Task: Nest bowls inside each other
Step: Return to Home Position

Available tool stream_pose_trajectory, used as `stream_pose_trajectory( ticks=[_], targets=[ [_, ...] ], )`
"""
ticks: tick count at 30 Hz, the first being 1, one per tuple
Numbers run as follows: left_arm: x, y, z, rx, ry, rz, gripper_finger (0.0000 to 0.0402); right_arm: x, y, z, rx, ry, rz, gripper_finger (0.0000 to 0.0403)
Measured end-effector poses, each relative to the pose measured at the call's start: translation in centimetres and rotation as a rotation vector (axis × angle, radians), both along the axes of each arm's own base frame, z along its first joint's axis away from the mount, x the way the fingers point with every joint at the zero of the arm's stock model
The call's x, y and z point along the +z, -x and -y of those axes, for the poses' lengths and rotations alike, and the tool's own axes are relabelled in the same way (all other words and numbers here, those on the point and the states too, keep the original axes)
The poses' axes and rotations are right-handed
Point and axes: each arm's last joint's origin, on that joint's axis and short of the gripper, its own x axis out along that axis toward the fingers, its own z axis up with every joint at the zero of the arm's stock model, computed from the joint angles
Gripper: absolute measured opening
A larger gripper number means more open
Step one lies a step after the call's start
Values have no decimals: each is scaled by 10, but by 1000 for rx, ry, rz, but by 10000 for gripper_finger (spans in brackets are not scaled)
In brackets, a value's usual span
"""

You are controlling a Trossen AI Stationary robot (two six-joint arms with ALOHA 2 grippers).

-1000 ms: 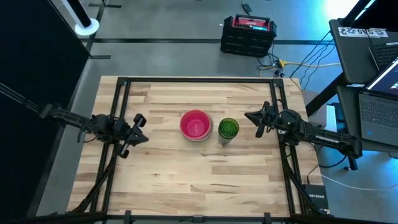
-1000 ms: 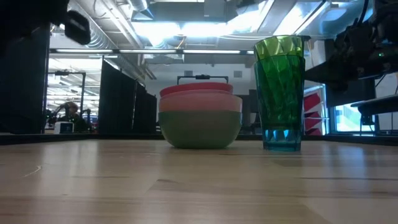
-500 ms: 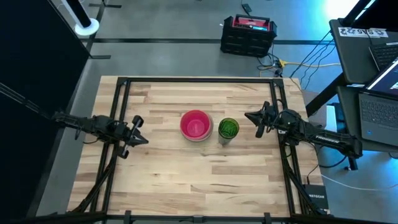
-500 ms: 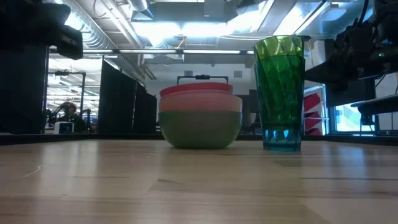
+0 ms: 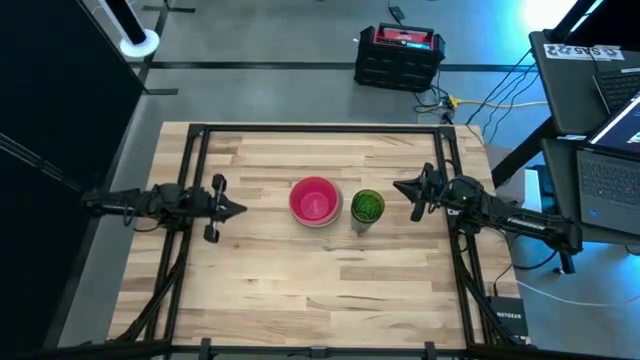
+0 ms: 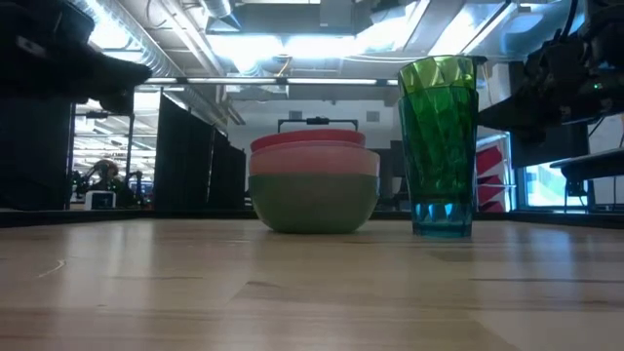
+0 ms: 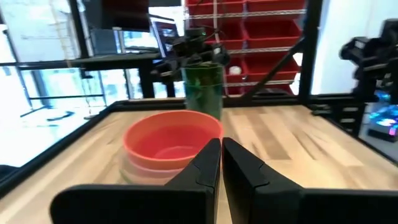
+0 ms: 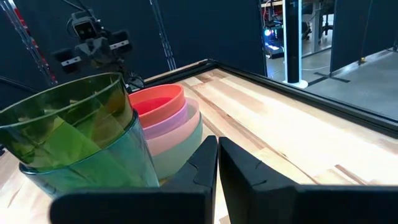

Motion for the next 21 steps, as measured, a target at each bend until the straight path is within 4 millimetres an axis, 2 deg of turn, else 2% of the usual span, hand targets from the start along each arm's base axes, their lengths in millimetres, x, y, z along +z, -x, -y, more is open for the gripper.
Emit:
stream_pose_trajectory(
  ticks=[14, 21],
  targets=[
    [-3, -1, -8, 68, -27, -35, 0, 0, 0, 0, 0, 0, 0, 0],
    [-3, -1, -8, 67, 24, -32, 0, 0, 0, 0, 0, 0, 0, 0]
  ],
)
